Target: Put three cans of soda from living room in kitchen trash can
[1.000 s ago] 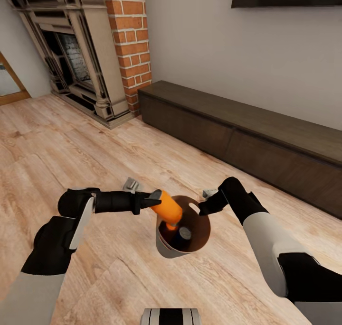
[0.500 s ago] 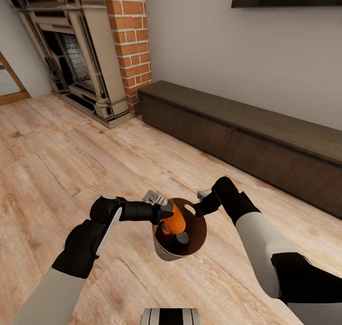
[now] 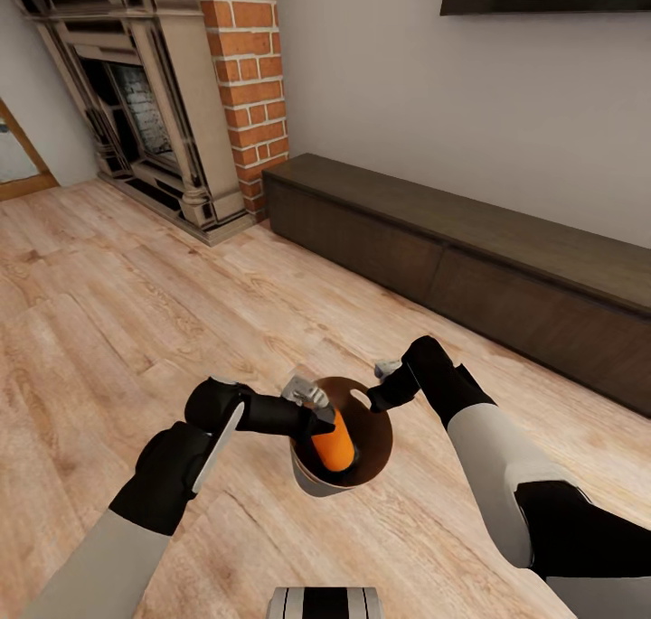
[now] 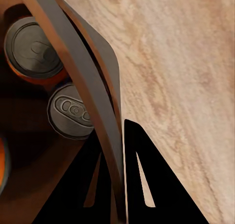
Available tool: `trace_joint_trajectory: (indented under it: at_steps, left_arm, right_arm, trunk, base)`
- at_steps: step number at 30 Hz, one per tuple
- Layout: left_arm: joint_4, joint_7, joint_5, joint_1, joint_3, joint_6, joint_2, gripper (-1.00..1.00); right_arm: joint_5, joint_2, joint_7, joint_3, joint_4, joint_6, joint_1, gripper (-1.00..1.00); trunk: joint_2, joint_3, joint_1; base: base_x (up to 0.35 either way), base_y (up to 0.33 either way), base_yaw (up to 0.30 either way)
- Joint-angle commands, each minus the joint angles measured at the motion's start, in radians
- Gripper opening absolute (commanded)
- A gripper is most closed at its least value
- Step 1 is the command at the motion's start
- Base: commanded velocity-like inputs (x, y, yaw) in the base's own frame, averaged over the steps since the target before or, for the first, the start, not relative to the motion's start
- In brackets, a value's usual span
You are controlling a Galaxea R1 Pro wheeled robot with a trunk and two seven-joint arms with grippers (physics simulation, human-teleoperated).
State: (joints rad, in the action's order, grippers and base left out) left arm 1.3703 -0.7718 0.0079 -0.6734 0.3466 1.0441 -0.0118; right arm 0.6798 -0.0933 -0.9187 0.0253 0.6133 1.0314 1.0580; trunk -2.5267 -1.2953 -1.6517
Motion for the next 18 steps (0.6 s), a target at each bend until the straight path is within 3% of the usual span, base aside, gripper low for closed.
trace_joint_trajectory:
  at_steps: [1,3,6,11,18]
  left_arm:
    - [-0.011,-0.001,0.000,0.000,0.002,0.002,0.001,-1.00]
    - [-0.036,0.023,-0.013,0.000,0.003,0.003,0.005,-1.00]
    - [-0.056,0.114,-0.078,0.000,0.017,0.003,0.025,-1.00]
    - [-0.064,0.186,-0.144,0.001,0.044,-0.005,0.042,-1.00]
    - [-0.066,0.209,-0.169,0.003,0.082,-0.008,0.045,-1.00]
  right_arm:
    - [-0.031,0.000,-0.007,-0.002,0.000,0.016,0.000,-1.00]
    - [-0.031,0.000,-0.007,-0.002,-0.001,0.016,0.000,-1.00]
    - [-0.031,0.001,-0.006,-0.002,-0.001,0.016,0.000,-1.00]
    - [-0.031,0.001,-0.006,-0.002,-0.001,0.016,0.000,-1.00]
    - [-0.030,0.001,-0.006,-0.002,-0.001,0.016,0.000,-1.00]
  trunk:
    - [0.000,0.000,0.000]
    - [0.000,0.000,0.000]
    - [0.000,0.000,0.000]
    - [0.000,0.000,0.000]
    - [0.000,0.000,0.000]
  base:
    - [0.000,0.000,0.000]
    - [0.000,0.000,0.000]
    - [0.000,0.000,0.000]
    - [0.000,0.000,0.000]
    - [0.000,0.000,0.000]
